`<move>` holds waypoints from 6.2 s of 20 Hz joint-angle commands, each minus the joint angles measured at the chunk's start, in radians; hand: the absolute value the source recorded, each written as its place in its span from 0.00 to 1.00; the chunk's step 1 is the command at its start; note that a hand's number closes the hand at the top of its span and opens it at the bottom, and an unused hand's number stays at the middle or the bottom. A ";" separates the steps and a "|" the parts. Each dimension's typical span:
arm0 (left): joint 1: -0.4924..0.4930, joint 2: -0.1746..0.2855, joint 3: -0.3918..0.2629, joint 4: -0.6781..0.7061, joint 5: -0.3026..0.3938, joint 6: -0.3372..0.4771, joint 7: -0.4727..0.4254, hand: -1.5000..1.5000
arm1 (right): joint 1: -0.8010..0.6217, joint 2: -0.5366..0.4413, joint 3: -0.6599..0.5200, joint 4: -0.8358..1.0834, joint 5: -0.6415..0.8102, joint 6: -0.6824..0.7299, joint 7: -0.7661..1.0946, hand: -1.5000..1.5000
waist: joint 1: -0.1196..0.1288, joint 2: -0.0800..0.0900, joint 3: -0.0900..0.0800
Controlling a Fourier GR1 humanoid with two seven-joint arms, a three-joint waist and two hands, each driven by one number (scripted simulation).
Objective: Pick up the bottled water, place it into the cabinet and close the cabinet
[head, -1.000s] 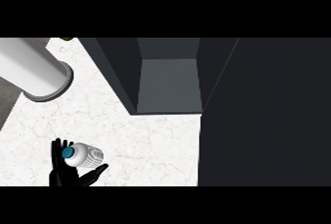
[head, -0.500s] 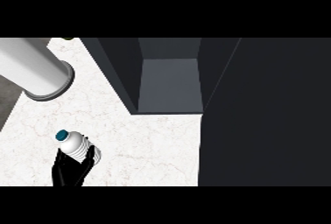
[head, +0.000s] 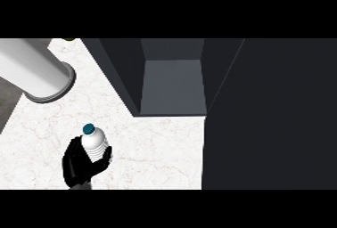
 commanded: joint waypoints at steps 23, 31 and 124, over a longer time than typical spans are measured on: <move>-0.099 -0.030 -0.424 -0.560 -0.052 0.151 0.406 1.00 | -0.089 0.001 -0.051 -0.063 -0.118 -0.017 0.107 0.00 | 0.016 -0.003 0.001; -0.129 -0.030 -0.650 -0.734 -0.086 0.425 0.552 1.00 | -0.094 0.023 -0.025 -0.077 -0.124 -0.001 0.125 0.00 | 0.005 -0.002 0.001; -0.555 0.008 -0.688 -0.356 0.108 0.518 0.501 0.00 | -0.303 0.021 -0.053 -0.056 -0.148 -0.034 0.300 0.00 | 0.044 -0.011 0.000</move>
